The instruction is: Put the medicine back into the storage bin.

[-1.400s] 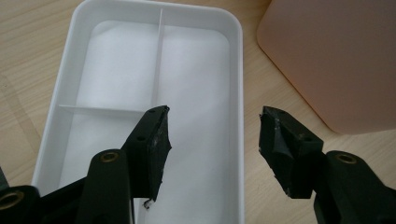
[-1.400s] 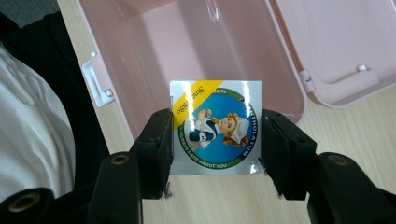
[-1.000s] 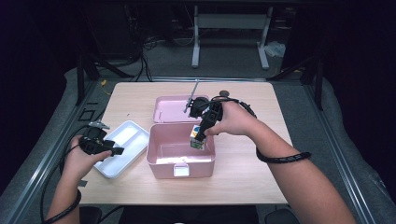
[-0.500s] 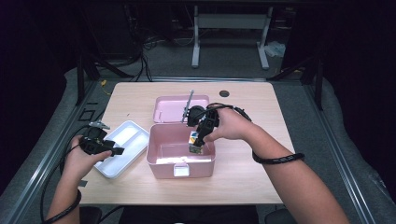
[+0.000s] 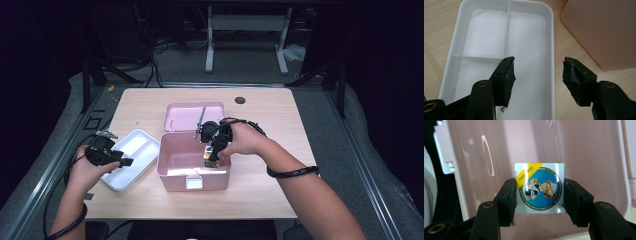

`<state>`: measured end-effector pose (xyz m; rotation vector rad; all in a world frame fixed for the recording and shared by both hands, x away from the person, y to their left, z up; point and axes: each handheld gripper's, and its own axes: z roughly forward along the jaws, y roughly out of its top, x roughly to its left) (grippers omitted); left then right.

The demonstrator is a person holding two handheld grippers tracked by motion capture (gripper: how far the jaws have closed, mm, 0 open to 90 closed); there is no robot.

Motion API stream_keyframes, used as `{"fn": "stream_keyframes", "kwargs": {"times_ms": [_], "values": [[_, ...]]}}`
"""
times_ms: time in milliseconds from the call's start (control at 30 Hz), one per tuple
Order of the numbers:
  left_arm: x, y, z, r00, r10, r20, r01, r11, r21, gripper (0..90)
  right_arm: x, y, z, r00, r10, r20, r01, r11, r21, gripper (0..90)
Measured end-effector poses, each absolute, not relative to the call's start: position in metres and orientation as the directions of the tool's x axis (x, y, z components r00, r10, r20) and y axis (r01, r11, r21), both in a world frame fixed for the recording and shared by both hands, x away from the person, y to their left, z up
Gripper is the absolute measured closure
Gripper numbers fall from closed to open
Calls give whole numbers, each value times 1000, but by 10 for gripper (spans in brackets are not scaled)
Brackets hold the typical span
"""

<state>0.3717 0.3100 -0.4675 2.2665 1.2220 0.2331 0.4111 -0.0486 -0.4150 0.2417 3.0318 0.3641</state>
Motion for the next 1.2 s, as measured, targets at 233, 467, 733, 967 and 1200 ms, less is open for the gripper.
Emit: {"fn": "stream_keyframes", "kwargs": {"times_ms": [233,467,733,967,1200], "values": [[371,310,-468,567,816,-111,724,-429,540,431,414,-45,-427,-985,160,-69,140,964,227,465],[372,310,-468,568,815,-110,723,-431,541,430,415,-44,-436,-984,165,-65,146,963,227,464],[372,310,-468,569,815,-112,724,-432,538,430,416,-43,-438,-984,167,-65,148,962,231,464],[371,310,-468,569,815,-111,725,-433,537,430,416,-41,-440,-984,168,-65,149,961,234,463],[372,310,-468,571,813,-111,724,-435,536,431,417,-40,-443,-983,174,-59,156,960,234,460]]}}
